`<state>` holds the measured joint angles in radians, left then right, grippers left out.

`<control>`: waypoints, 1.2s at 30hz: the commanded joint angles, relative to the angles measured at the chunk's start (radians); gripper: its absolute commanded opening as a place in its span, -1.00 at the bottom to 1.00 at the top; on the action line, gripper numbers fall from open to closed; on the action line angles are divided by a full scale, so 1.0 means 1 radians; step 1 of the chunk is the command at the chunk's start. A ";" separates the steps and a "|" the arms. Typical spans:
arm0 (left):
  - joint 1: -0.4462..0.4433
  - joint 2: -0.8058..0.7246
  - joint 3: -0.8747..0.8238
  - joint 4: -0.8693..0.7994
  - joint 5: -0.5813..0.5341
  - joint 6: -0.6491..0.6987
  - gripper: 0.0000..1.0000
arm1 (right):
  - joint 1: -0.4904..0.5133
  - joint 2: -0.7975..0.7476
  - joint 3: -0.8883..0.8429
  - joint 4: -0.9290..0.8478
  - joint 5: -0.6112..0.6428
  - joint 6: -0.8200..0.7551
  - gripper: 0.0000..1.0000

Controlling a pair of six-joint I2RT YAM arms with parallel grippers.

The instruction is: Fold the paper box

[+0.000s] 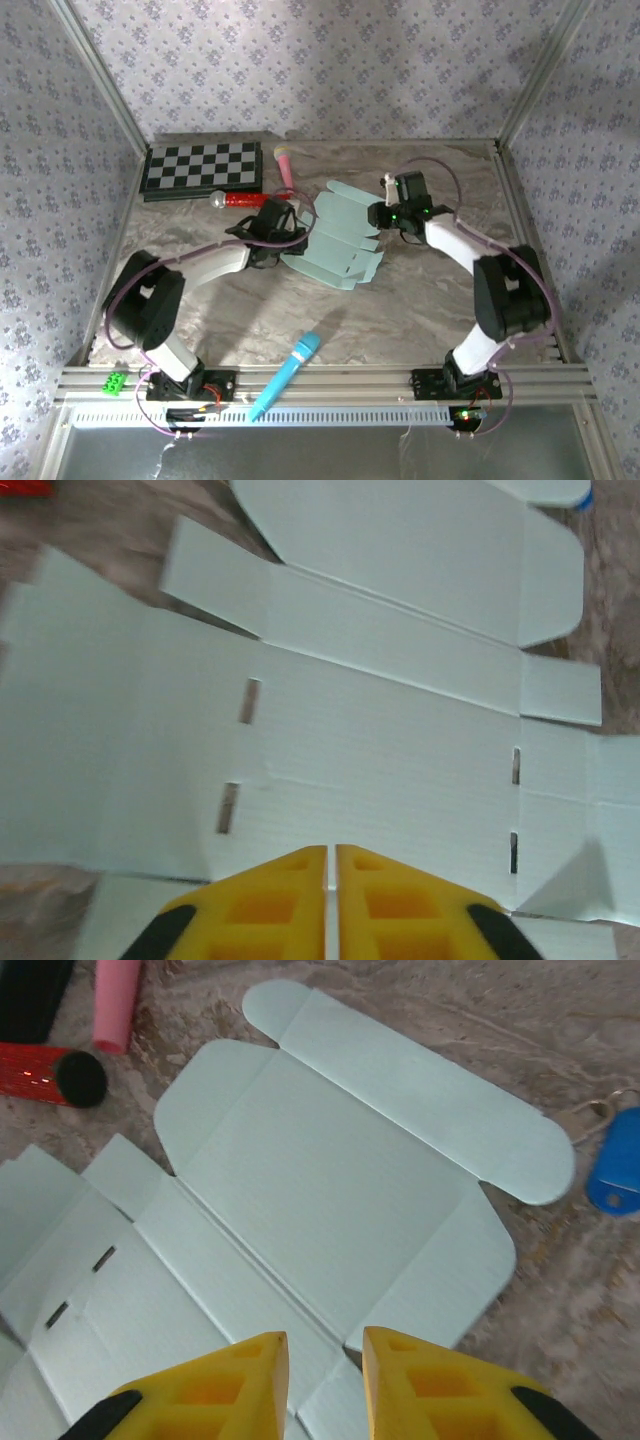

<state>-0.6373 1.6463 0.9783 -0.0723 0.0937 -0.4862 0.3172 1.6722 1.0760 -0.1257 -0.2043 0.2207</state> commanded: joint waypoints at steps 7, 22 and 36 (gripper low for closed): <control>-0.035 0.138 0.041 0.080 0.036 -0.098 -1.00 | 0.022 0.268 0.244 -0.149 -0.010 0.029 -0.62; -0.010 0.133 -0.064 0.019 -0.124 -0.129 -1.00 | 0.103 0.286 0.151 -0.211 0.073 0.064 -0.69; -0.005 0.150 -0.076 0.035 -0.098 -0.064 -1.00 | 0.193 0.086 -0.120 -0.175 0.143 0.154 -0.70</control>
<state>-0.6491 1.7470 0.8787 0.0051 -0.0151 -0.5873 0.4904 1.7855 1.0115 -0.2428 -0.0994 0.3305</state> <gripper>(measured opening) 0.044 0.153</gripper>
